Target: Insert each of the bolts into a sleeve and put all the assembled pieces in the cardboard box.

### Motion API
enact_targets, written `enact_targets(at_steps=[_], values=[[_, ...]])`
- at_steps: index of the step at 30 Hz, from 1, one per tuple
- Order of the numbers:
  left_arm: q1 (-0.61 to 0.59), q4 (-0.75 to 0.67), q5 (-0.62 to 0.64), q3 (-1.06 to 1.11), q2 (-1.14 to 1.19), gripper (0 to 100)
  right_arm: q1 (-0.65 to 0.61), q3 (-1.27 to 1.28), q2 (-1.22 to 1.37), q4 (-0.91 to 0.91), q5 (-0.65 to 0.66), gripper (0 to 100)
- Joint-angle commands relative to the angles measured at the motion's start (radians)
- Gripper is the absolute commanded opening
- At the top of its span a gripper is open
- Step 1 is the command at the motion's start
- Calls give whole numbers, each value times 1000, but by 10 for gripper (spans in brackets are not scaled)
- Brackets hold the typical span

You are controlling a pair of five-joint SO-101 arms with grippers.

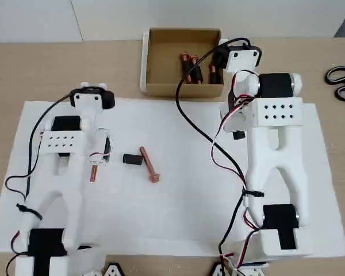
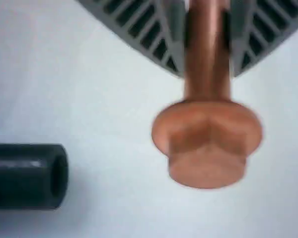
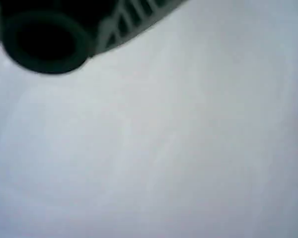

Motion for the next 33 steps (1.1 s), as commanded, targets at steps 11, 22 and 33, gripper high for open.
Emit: enact_targets(at_steps=[11, 22, 33], values=[[-14, -161, -66, 139, -9, 101, 4, -5, -56, 15, -12, 4], [3, -238, -66, 165, -5, 103, 2, 51, -58, 12, -14, 4], [41, -310, -66, 199, 38, 103, 7, 58, -59, 12, -14, 4]])
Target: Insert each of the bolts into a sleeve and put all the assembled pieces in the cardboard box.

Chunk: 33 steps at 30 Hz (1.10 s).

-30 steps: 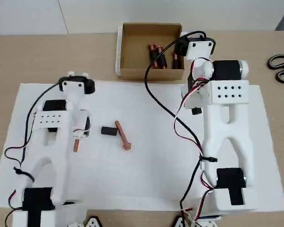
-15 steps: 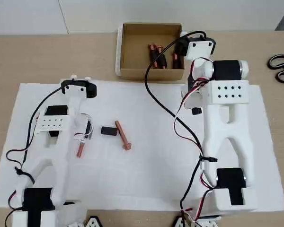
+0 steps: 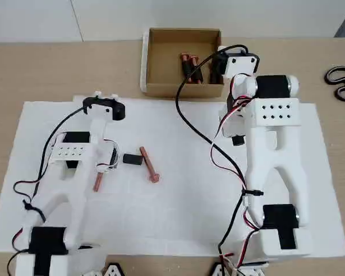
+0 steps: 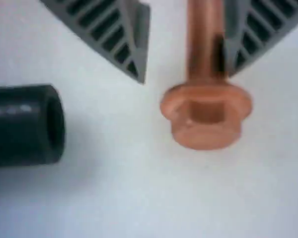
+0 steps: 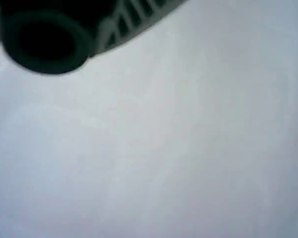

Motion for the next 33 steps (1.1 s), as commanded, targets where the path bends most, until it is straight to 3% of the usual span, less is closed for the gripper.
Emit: enact_targets(at_steps=[1, 8, 15, 23, 29, 33], values=[[8, -29, -2, 1, 38, 101, 7, -2, -59, 12, -14, 4], [6, -58, 2, -5, 95, 94, 7, -2, -59, 10, -14, 4], [12, -18, 2, -33, 92, 6, 8, -2, -59, 10, -14, 4], [11, 269, 3, -317, 91, 6, 5, -6, -87, 7, -12, 4], [12, 565, 3, -595, 91, 6, 1, -3, -288, 4, -12, 4], [26, 689, 5, -725, 91, 6, -47, -2, -467, -13, -6, 4]])
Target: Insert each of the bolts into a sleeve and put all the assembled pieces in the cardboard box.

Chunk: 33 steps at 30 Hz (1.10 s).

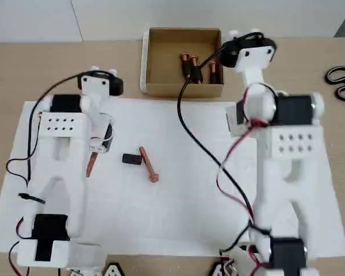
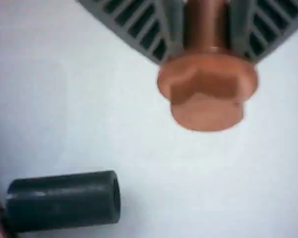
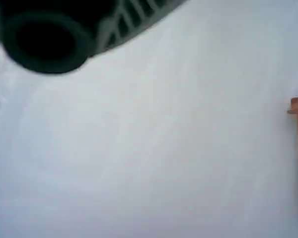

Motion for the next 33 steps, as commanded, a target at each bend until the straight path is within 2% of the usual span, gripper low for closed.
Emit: enact_targets(at_steps=[1, 6, 12, 16, 20, 25, 31, 33], values=[[26, 72, 2, -119, -8, 6, -51, -3, -196, -13, -6, 4], [89, 63, 112, -124, -193, 6, -131, -3, -403, -7, -5, 4], [233, -101, 186, -117, -594, 6, -174, 21, -575, -8, -5, 4], [290, -215, 270, -74, -764, 6, -174, 167, -657, -7, -5, 4], [290, -292, 327, 56, -839, 6, -174, 387, -753, -33, -5, 4], [293, -385, 397, 194, -893, 6, -176, 647, -865, -182, -23, 4], [295, -457, 505, 275, -936, 6, -179, 913, -1075, -435, -255, 6], [295, -459, 552, 282, -933, 6, -179, 1019, -1138, -507, -278, 6]])
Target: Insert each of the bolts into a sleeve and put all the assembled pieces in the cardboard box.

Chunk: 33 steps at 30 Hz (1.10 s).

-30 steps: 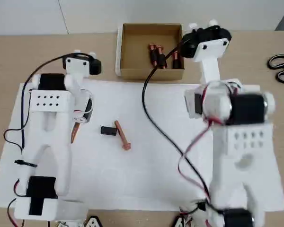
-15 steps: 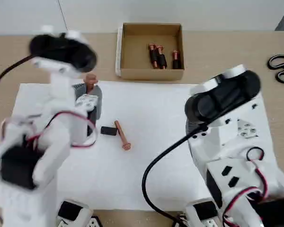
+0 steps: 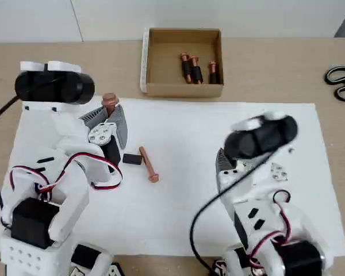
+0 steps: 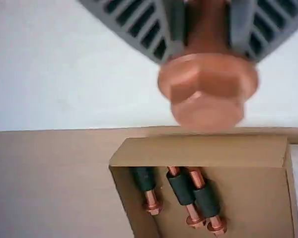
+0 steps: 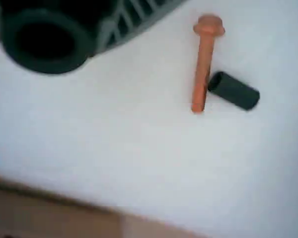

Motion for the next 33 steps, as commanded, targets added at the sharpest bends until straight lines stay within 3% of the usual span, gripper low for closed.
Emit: enact_targets(at_steps=[1, 7, 15, 25, 29, 33], values=[[12, -35, 72, 2, -17, 6, -2, 163, -97, -142, -58, 6], [123, -114, 92, 68, -17, 6, -19, 414, -229, -315, -58, 5], [186, -311, 91, 217, -15, 6, -237, 574, -278, -473, 37, 4], [307, -376, 92, 332, -23, 6, -300, 651, -283, -484, 32, 4], [311, -382, 92, 334, -18, 6, -298, 654, -283, -484, -48, 4], [310, -494, 92, 404, -25, 6, -294, 651, -283, -484, -61, 4]])
